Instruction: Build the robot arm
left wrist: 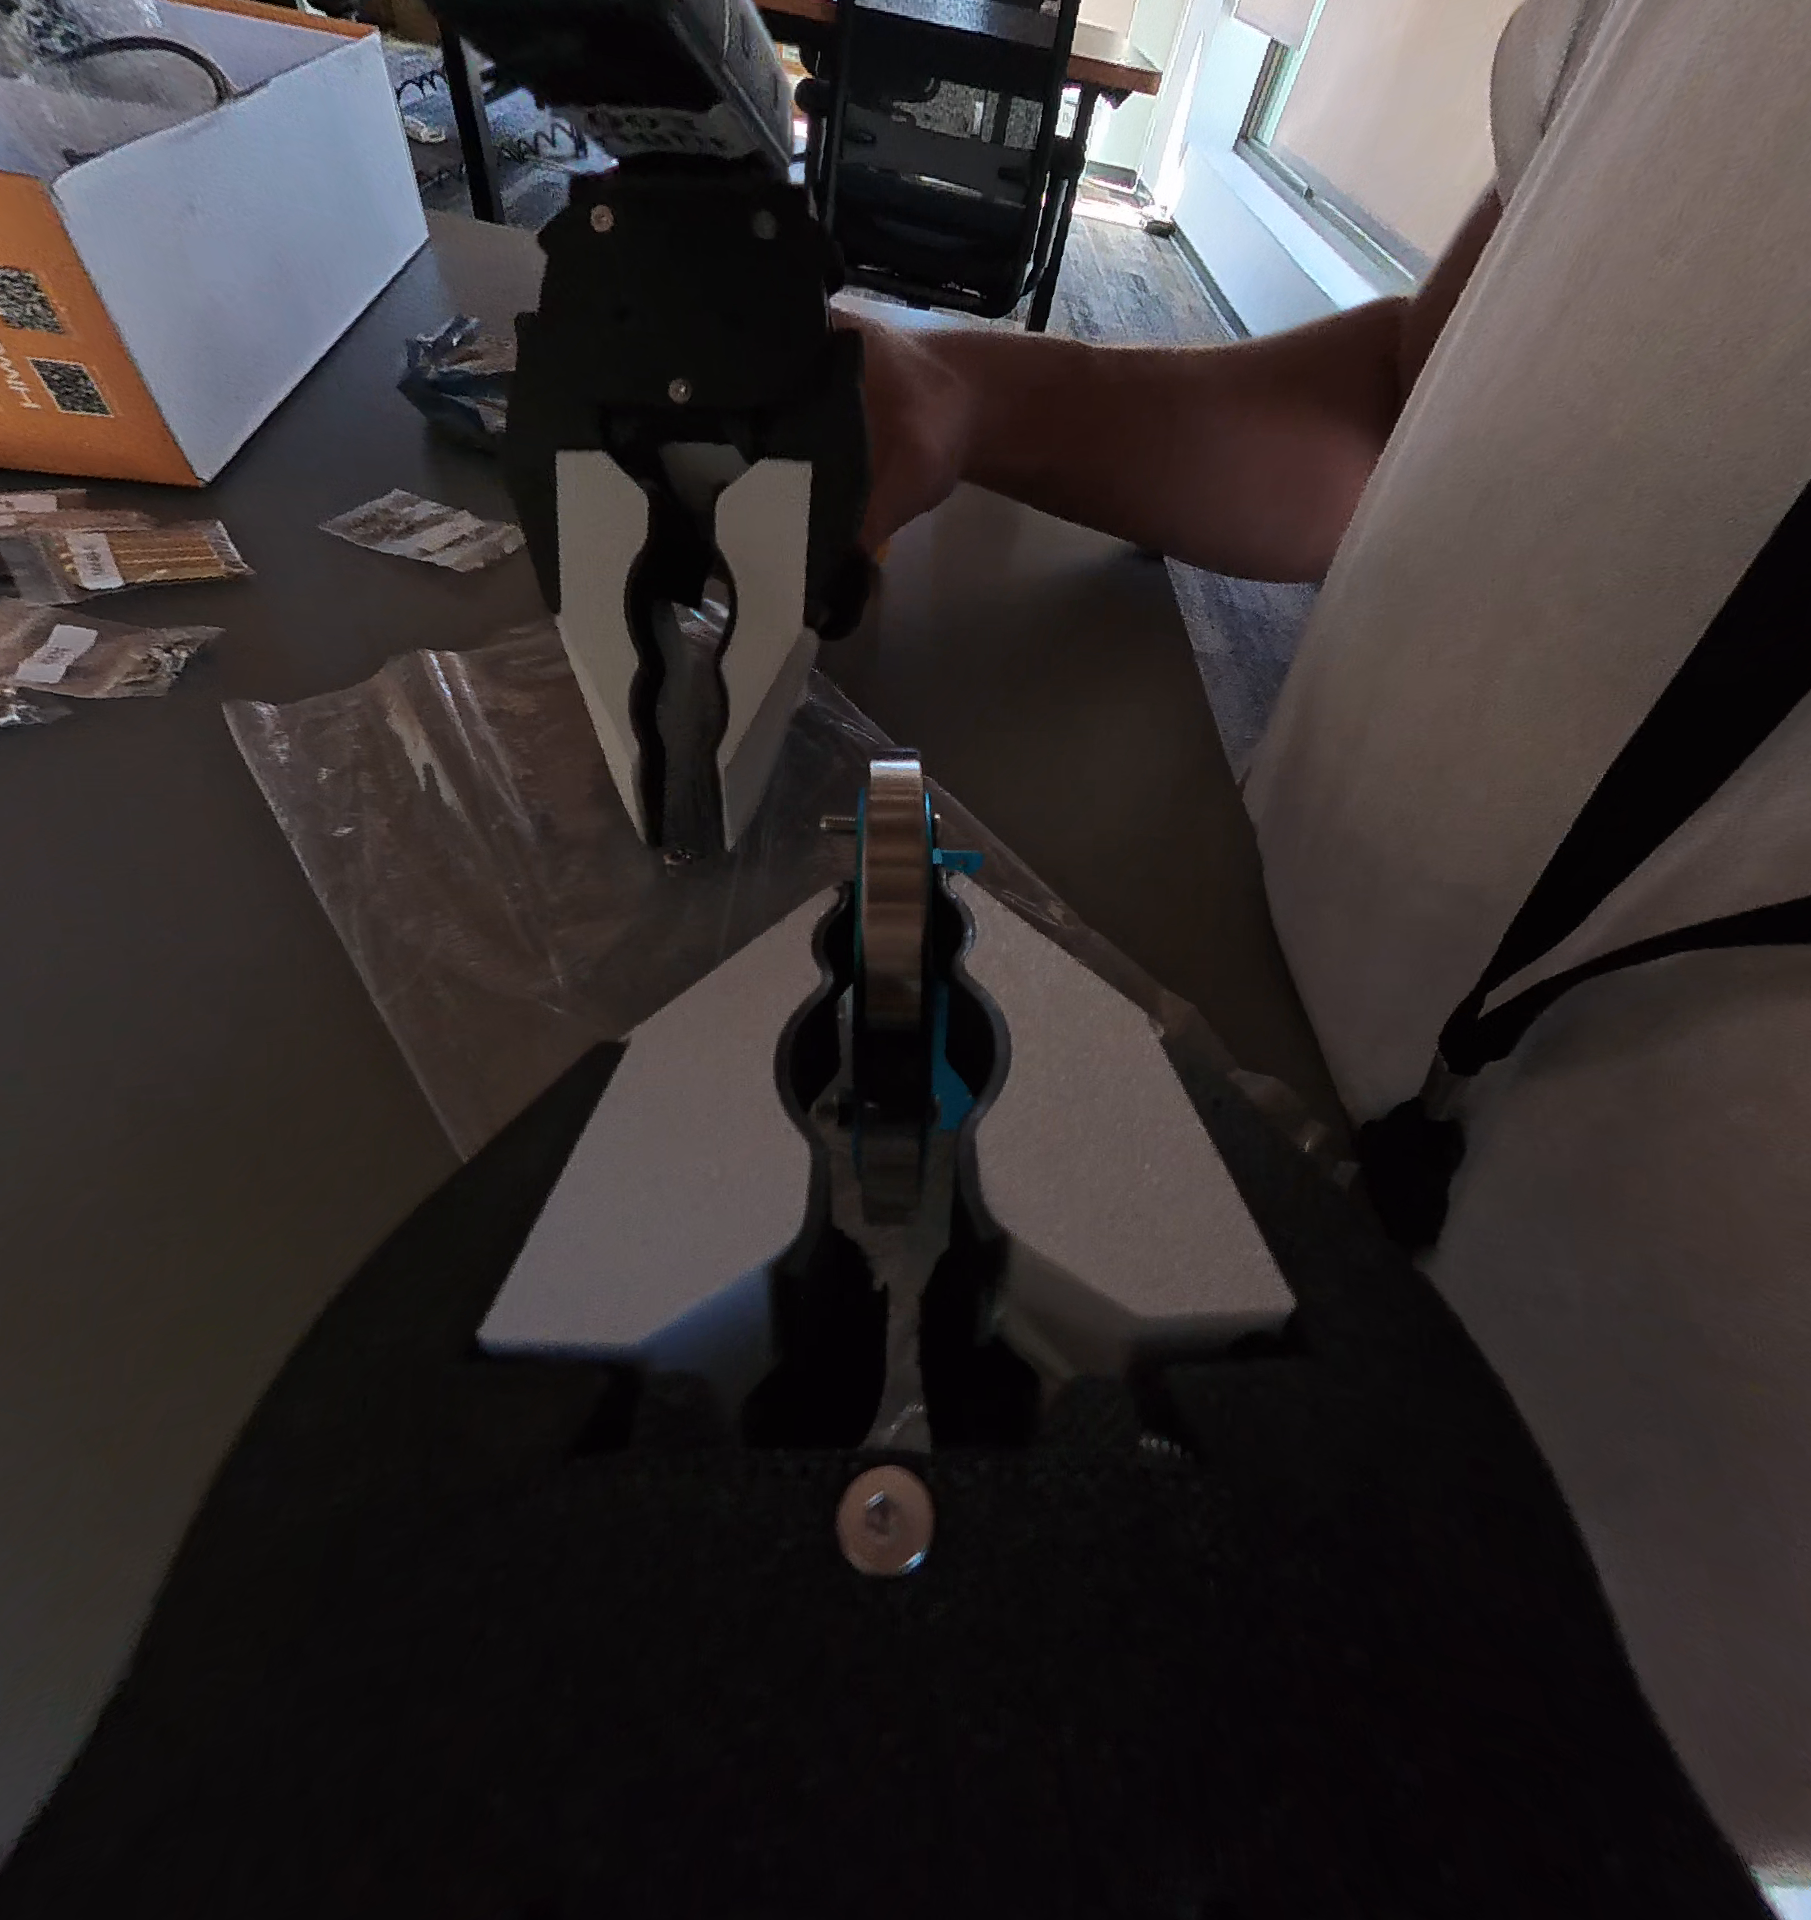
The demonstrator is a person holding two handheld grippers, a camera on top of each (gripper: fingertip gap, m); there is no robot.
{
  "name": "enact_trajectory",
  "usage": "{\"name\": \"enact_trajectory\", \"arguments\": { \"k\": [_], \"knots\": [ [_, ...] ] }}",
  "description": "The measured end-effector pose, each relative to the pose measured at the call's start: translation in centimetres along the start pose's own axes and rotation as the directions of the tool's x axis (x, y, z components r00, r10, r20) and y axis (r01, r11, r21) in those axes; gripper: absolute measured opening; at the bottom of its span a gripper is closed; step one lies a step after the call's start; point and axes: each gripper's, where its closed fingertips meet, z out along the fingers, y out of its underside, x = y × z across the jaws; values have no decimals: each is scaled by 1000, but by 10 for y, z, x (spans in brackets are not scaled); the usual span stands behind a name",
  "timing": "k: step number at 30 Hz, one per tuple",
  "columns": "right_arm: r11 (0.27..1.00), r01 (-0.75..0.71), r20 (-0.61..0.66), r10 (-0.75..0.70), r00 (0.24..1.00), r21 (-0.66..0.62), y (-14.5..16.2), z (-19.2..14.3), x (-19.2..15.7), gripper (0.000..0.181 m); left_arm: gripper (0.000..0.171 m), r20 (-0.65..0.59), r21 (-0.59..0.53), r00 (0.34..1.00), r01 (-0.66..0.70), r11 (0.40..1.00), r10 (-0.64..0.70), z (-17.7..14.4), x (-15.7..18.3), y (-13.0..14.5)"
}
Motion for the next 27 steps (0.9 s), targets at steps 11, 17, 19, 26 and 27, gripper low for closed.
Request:
{"name": "enact_trajectory", "arguments": {
  "k": [11, 17, 19, 26, 27],
  "knots": [
    [863, -43, 69, 10, 998, 503, -90, -11, -67, 22, 13, 36, 25, 999, 35, 999, -36, -2, -1, 1],
    [828, -89, 56, 70, 996, 554, -89, -6, -68, 21, 13, 46, 30, 999, 19, 999, -21, -3, 2, 1],
    [829, -120, 76, 94, 993, 547, -88, -3, -69, 18, 14, 45, 21, 999, 5, 1000, -6, -2, 4, 2],
    [839, -68, 16, 70, 997, 541, -87, -3, -68, 17, 13, 68, 18, 998, -7, 1000, 6, -2, 3, 1],
    [842, -61, 7, 68, 998, 536, -88, -2, -69, 17, 14, 70, 15, 998, -7, 1000, 6, -2, 3, 2]
  ]
}}
